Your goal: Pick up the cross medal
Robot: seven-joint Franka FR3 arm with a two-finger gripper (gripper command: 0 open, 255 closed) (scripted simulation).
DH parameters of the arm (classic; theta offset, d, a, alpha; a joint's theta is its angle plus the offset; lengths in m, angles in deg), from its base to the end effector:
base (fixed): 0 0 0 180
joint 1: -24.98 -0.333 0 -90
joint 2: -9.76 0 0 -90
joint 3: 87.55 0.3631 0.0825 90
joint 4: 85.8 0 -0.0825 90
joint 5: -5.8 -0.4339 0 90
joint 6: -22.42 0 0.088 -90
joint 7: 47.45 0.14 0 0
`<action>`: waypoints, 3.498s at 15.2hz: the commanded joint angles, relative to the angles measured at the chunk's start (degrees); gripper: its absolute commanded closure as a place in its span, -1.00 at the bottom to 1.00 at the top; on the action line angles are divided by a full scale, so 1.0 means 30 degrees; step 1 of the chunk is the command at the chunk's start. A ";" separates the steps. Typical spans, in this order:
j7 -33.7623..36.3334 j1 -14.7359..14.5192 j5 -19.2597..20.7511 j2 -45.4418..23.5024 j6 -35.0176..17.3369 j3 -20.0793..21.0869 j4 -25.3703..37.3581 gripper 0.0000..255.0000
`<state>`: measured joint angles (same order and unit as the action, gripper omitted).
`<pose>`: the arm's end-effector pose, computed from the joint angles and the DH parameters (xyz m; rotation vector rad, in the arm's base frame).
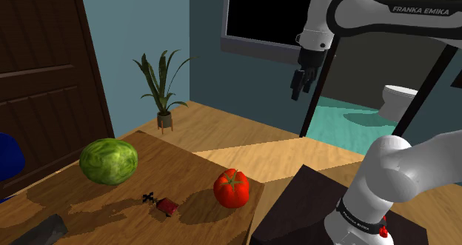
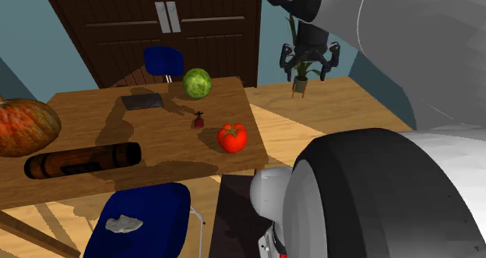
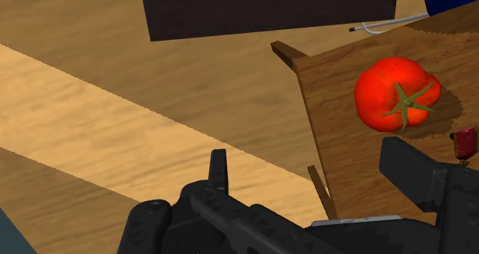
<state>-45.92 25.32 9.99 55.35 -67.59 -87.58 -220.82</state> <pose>0.3207 -0.0123 0.5941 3.0685 -0.0512 0.0167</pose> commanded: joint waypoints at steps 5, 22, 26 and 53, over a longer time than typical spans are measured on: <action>0.1419 -0.0448 -0.0772 -0.1383 -0.1603 0.1234 -0.0504 -1.00; 0.7494 -0.1695 -0.1585 -1.0888 -0.7882 0.6140 0.1603 -1.00; 0.9133 -0.1967 -0.0824 -1.3748 -0.8854 0.7004 0.3096 -1.00; 1.5213 -0.7351 0.4361 -3.1015 -0.8993 0.6612 1.7955 -1.00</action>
<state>-0.40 3.44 22.94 -37.13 -94.20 -67.64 -167.17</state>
